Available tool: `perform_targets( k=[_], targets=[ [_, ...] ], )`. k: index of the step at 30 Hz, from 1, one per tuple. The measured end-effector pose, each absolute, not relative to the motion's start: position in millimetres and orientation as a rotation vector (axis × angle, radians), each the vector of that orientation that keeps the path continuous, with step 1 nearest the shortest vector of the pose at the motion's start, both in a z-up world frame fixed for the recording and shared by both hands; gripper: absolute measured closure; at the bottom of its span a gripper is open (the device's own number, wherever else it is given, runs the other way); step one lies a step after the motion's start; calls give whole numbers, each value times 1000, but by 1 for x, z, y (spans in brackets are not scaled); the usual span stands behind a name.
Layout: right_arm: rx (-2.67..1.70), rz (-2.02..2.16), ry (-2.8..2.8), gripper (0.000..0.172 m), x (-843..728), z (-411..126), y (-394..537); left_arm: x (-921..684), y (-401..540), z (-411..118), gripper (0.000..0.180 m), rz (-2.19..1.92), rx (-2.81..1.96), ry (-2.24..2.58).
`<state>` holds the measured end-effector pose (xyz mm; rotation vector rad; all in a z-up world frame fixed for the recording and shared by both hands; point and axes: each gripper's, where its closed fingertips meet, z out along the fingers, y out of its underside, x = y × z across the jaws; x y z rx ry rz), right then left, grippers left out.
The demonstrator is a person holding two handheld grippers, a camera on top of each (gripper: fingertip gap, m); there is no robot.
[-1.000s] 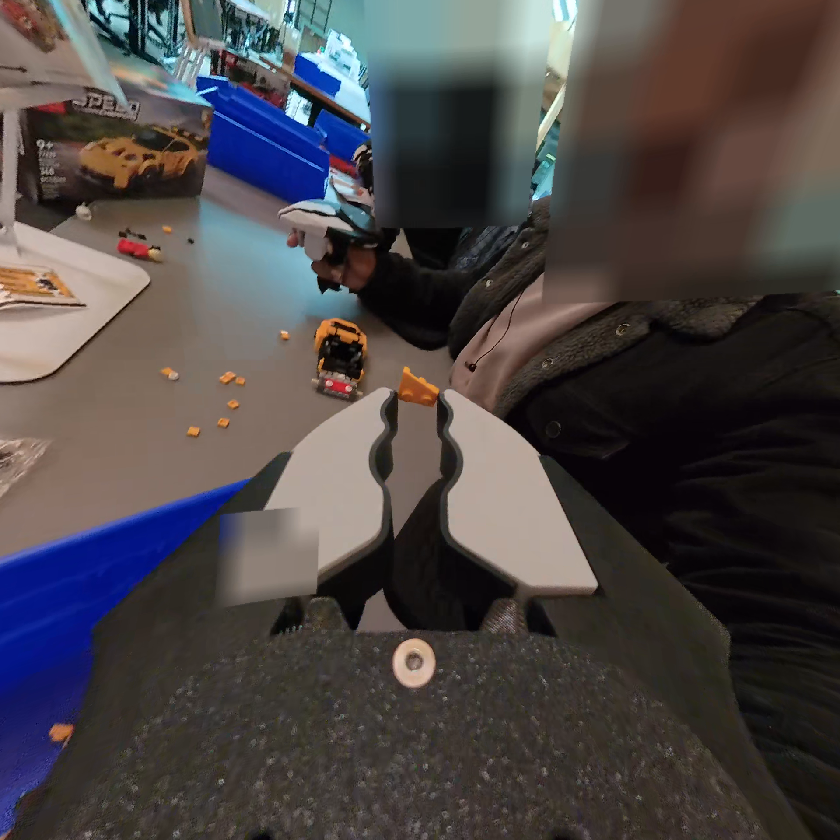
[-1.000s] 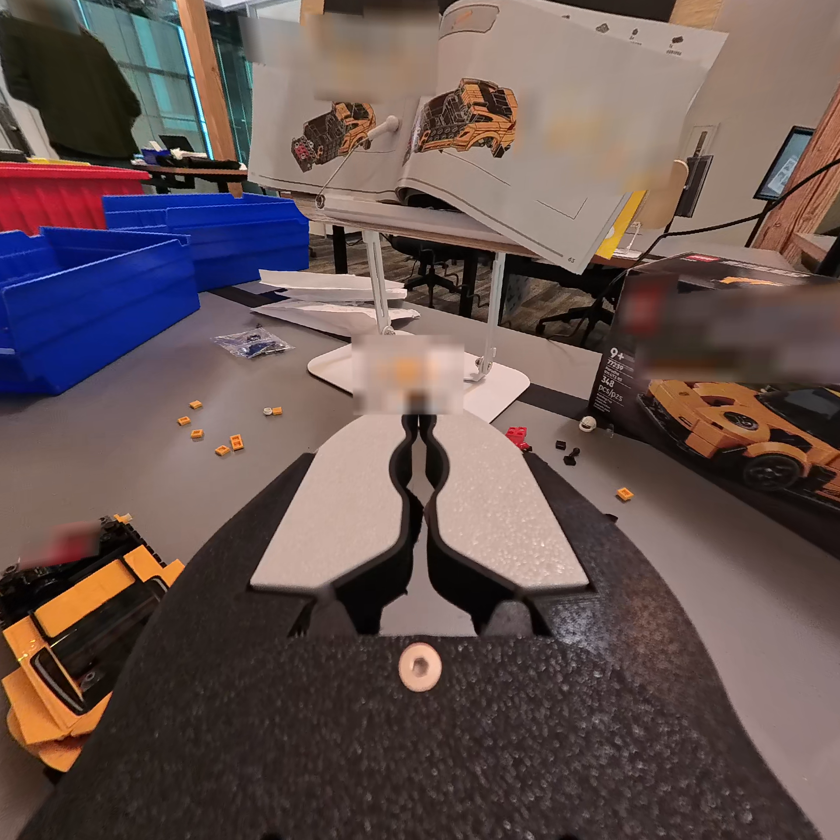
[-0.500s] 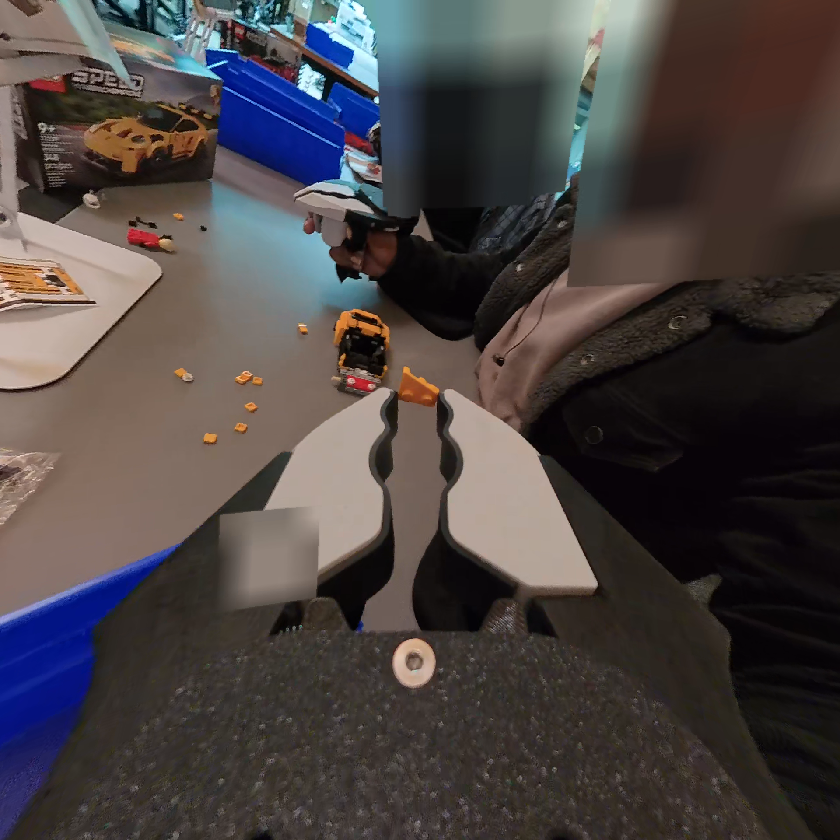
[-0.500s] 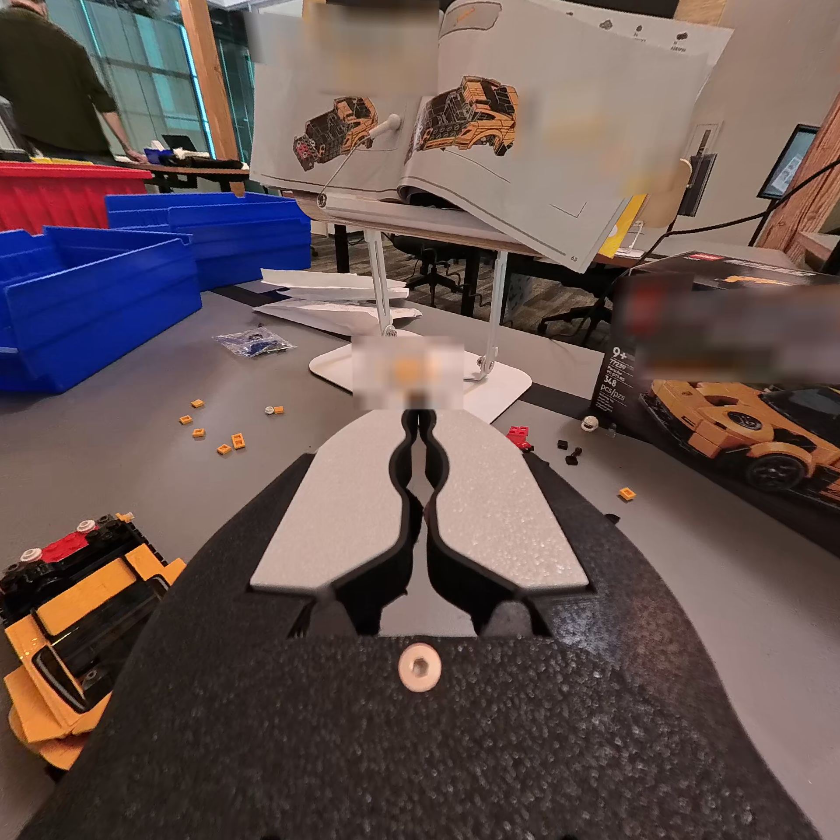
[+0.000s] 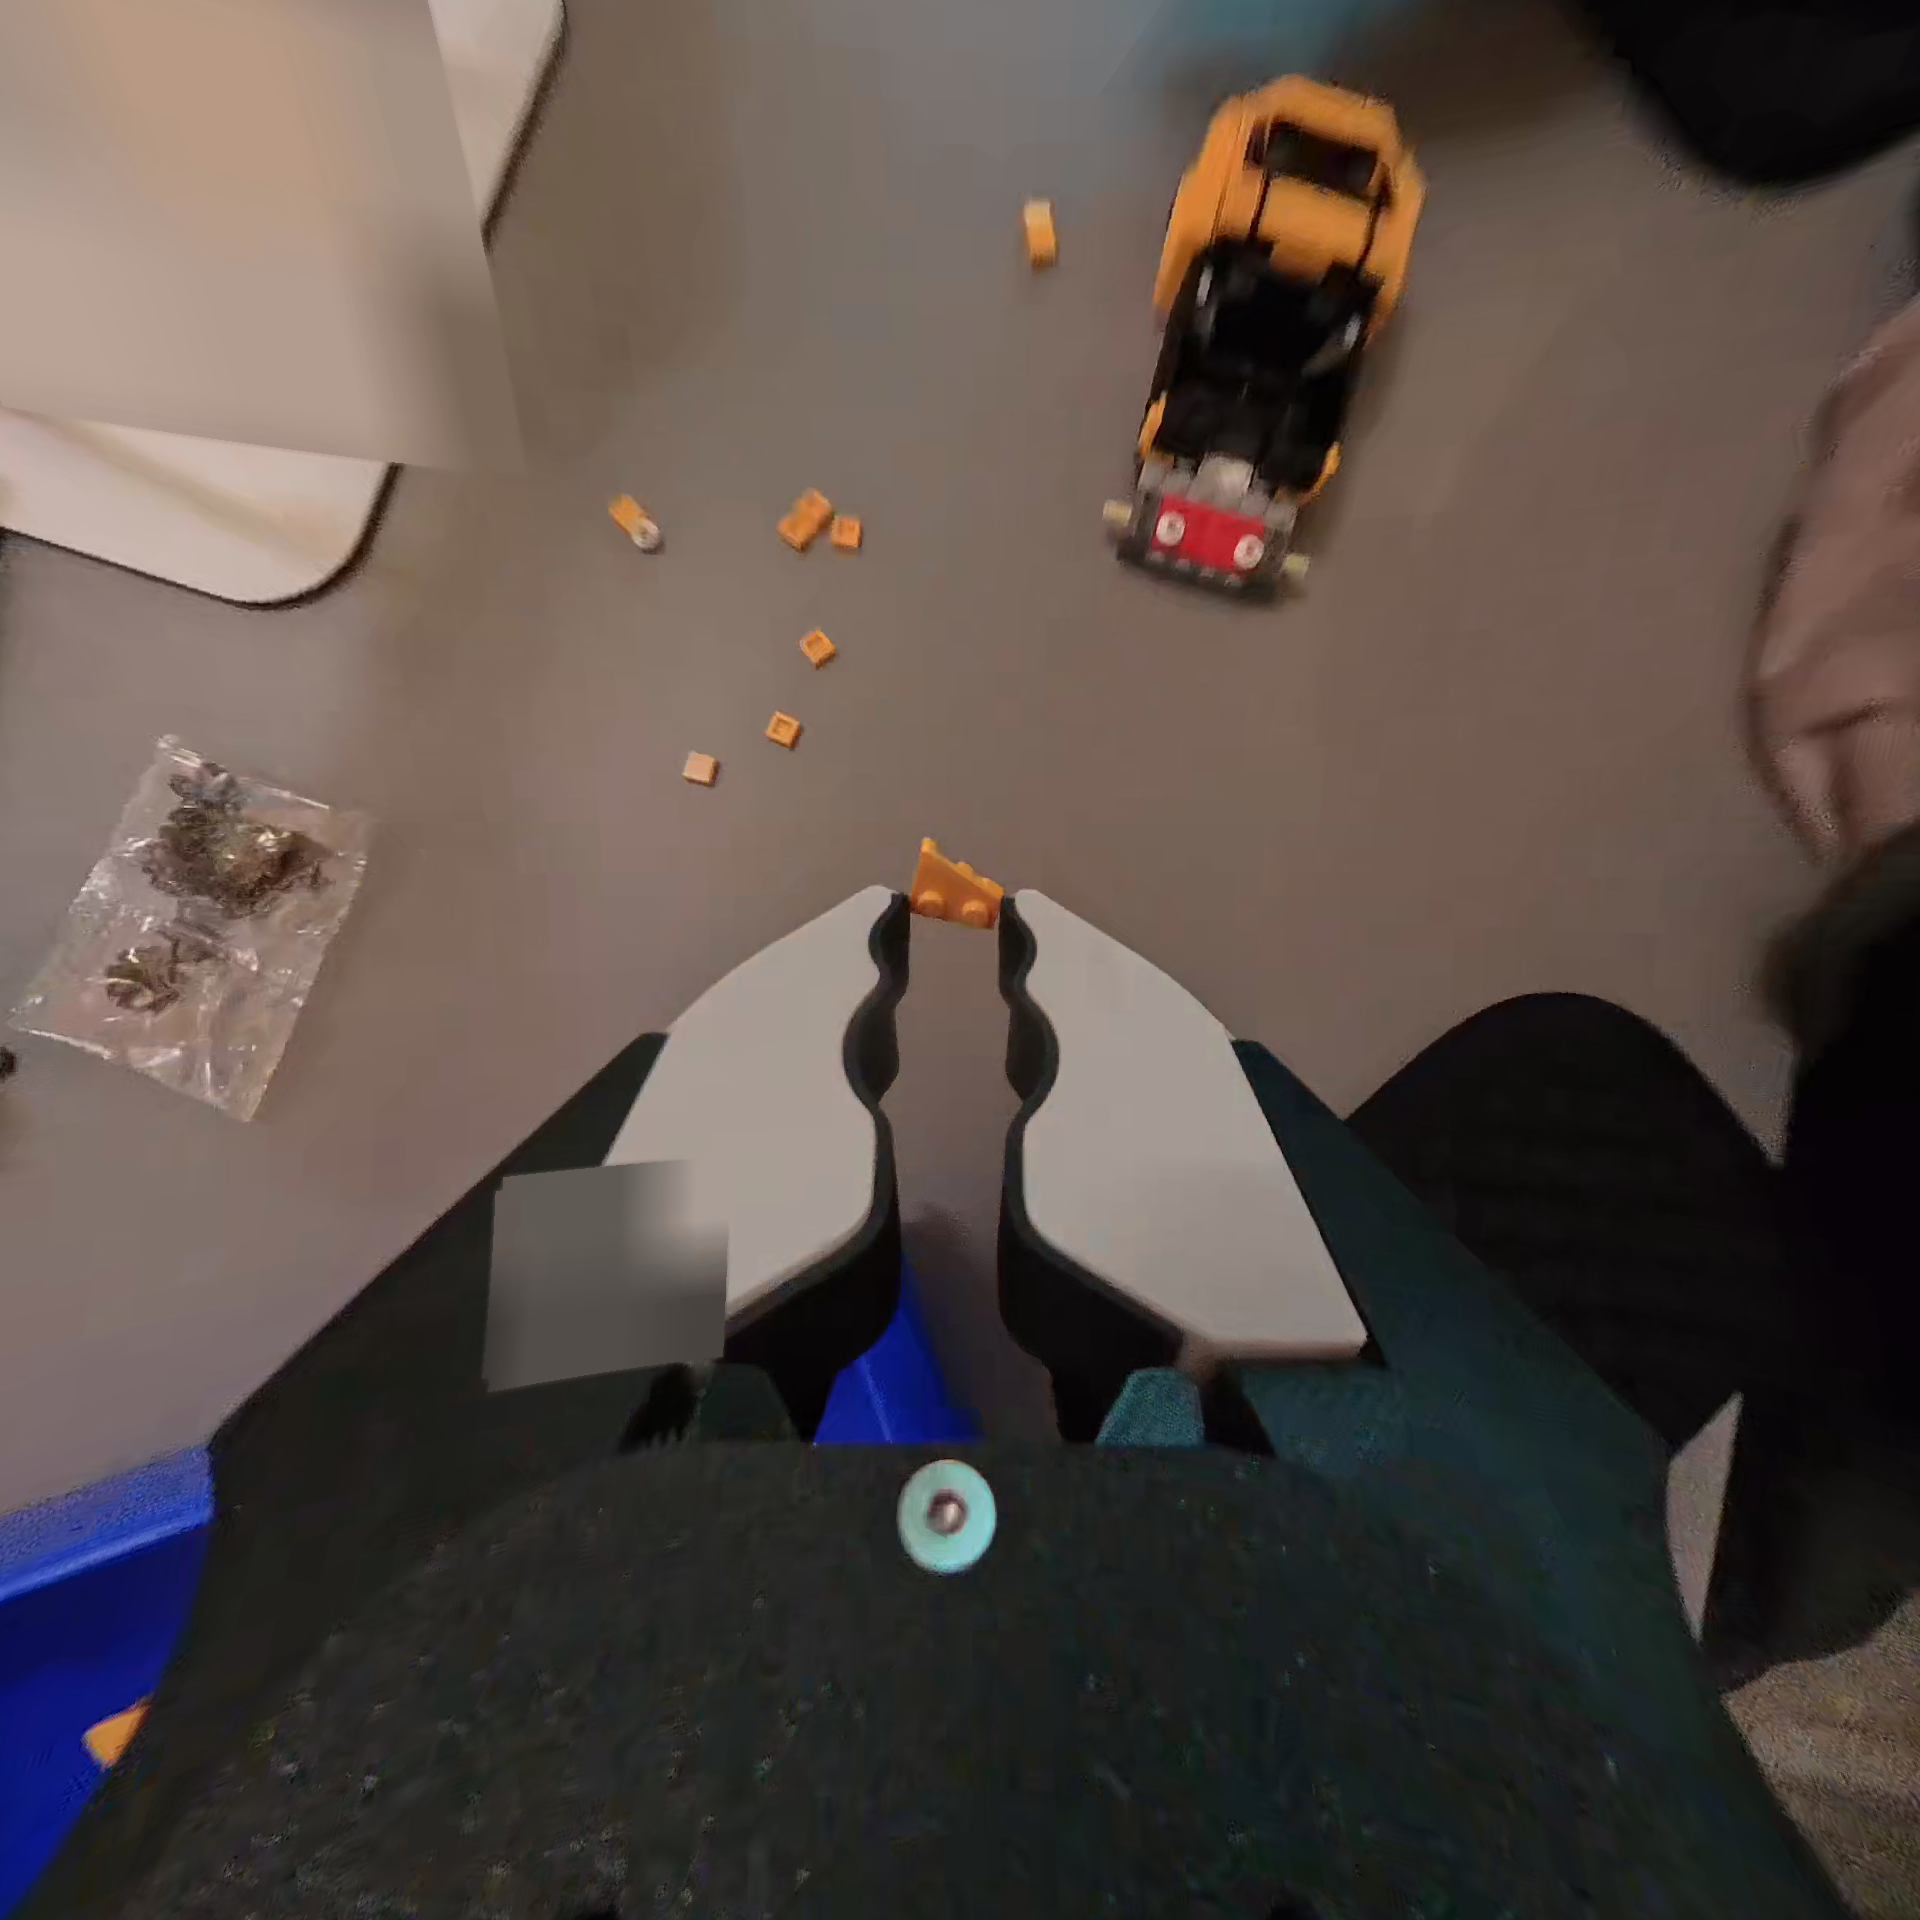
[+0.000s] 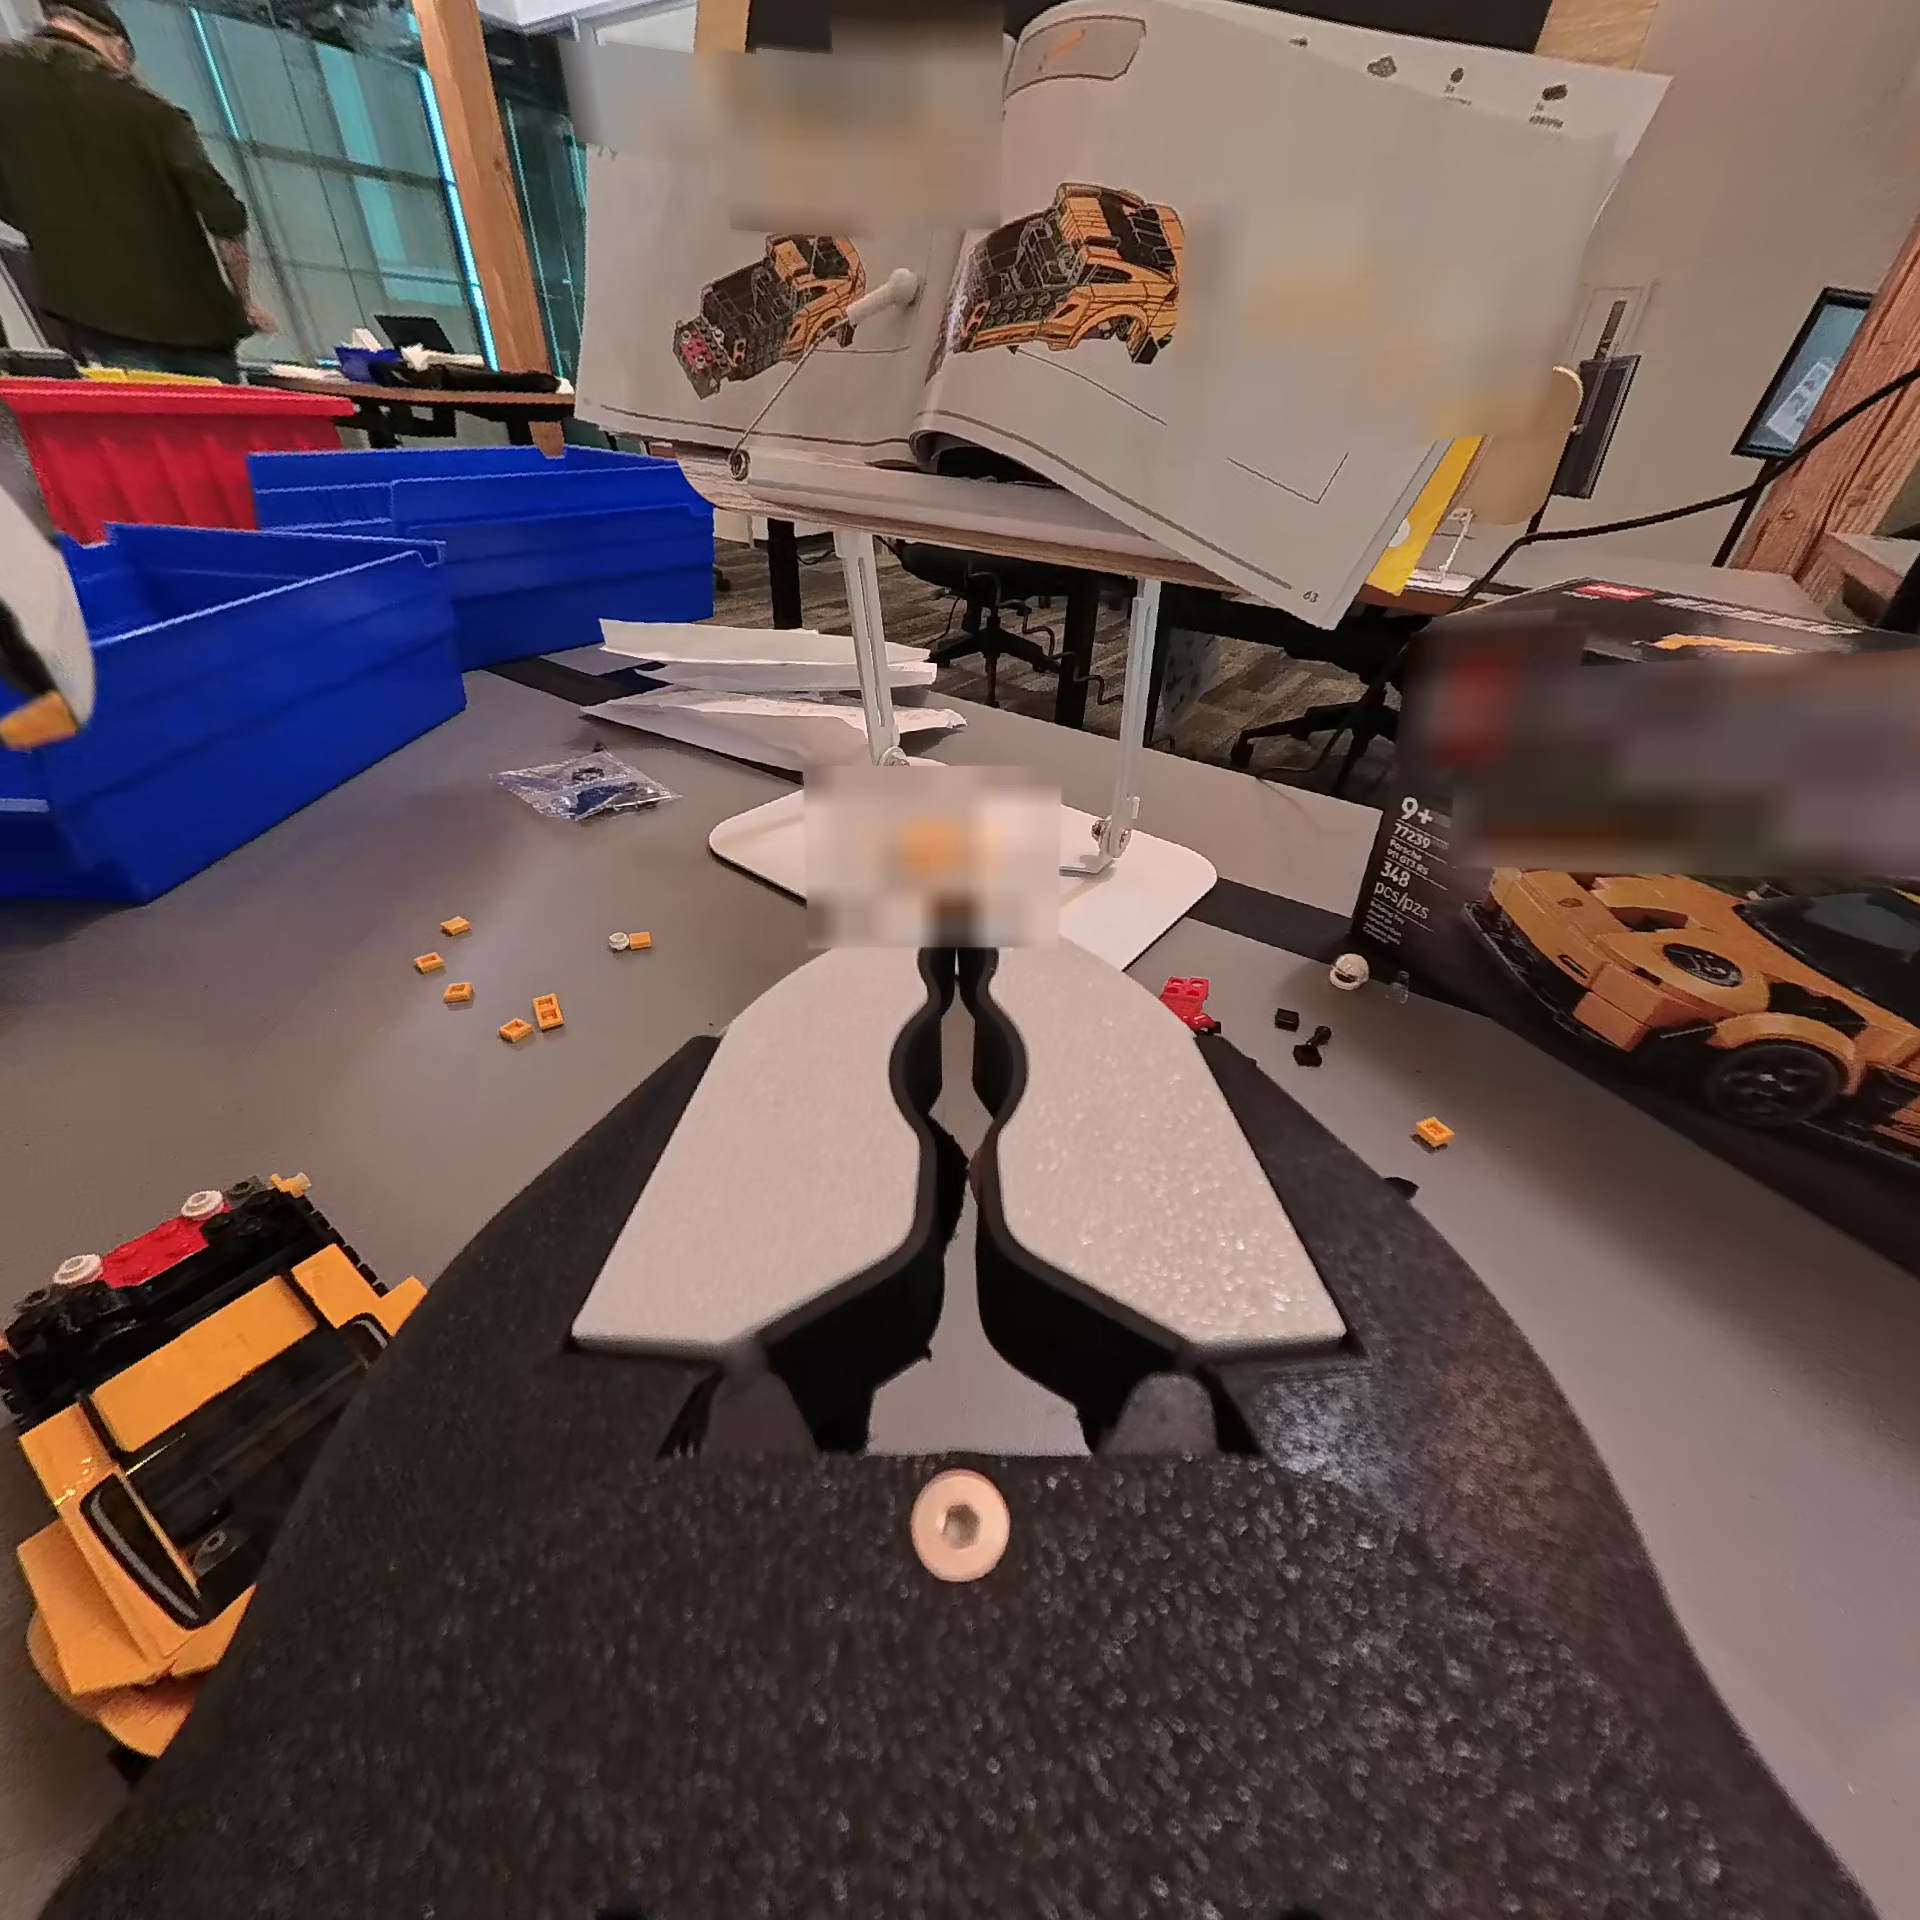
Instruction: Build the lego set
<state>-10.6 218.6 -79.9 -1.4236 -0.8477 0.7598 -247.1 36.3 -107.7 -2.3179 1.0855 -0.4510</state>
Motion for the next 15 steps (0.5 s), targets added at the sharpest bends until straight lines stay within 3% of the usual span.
perform_targets(
  k=[8,15],
  targets=[
    [-1418,768,-844,172,-10,-78,218,-238,51,-158,164,38,-2501,1166],
    [-1419,776,-847,172,-10,-78,217,-242,41,-187,164,138,-2670,1111]
  ],
)
